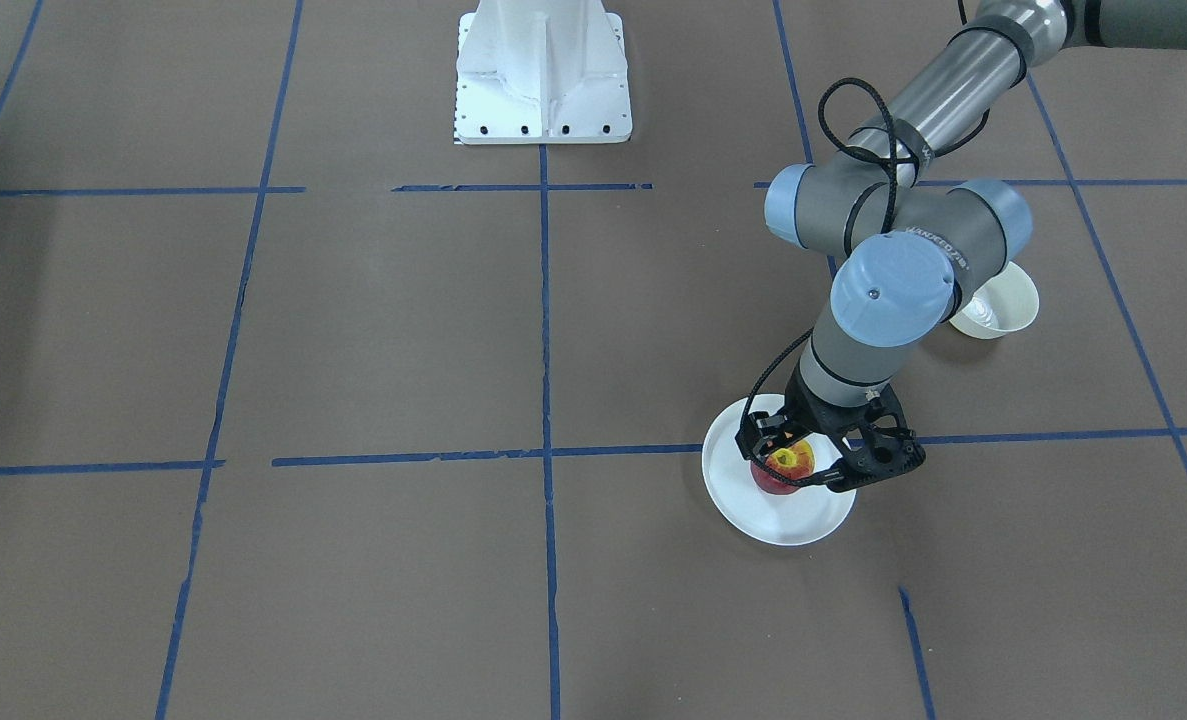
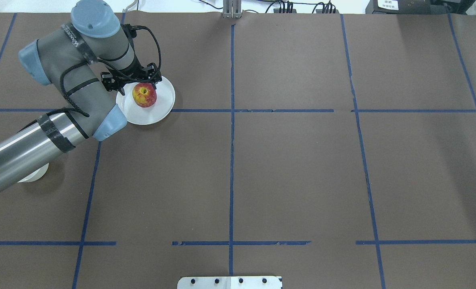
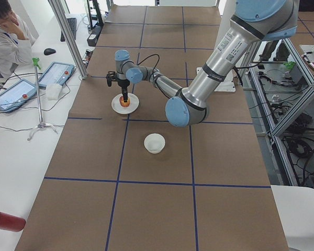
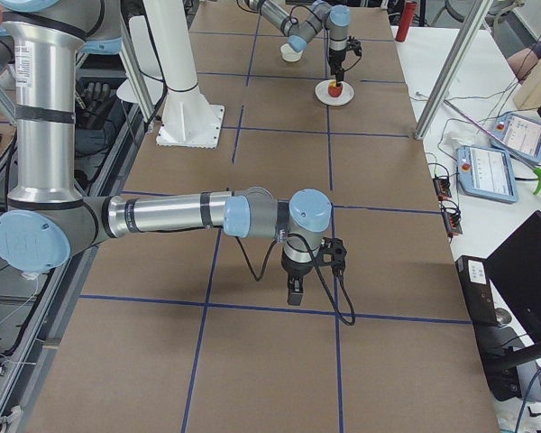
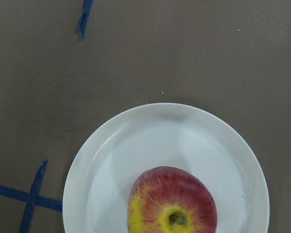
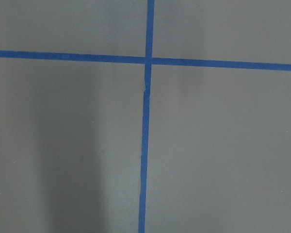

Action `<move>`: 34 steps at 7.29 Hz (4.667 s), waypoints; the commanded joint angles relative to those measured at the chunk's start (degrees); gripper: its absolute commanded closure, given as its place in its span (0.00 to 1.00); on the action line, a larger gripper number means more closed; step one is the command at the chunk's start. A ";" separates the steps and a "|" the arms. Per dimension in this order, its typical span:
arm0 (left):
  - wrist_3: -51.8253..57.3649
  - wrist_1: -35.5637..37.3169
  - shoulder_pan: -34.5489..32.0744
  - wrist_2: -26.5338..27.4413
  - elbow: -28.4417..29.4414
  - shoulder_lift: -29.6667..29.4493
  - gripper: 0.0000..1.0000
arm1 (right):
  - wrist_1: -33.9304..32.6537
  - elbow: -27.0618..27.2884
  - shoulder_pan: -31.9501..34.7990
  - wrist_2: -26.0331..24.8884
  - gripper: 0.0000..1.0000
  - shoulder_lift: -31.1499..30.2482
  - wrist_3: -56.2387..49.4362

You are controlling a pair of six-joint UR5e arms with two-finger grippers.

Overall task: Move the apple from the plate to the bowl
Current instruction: 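Move the left gripper over the red-yellow apple on the white plate, then lower the left gripper and close it around the apple, then lift the apple with the left gripper and carry it over the white bowl, then lower the apple into the white bowl with the left gripper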

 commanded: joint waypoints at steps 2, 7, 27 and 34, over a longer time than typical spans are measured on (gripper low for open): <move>-0.01 -1.63 0.24 1.10 1.78 -0.51 0.00 | 0.00 -0.01 0.00 0.00 0.00 0.00 0.00; -0.01 -5.23 1.38 1.89 6.52 -1.83 0.00 | 0.00 -0.01 0.00 0.00 0.00 0.00 0.00; 6.23 -23.44 -0.90 2.51 -27.83 47.65 1.00 | 0.00 -0.01 0.00 0.00 0.00 0.00 0.00; 6.41 -23.96 -0.38 1.90 -25.46 47.82 0.63 | 0.00 -0.01 0.00 0.00 0.00 0.00 0.00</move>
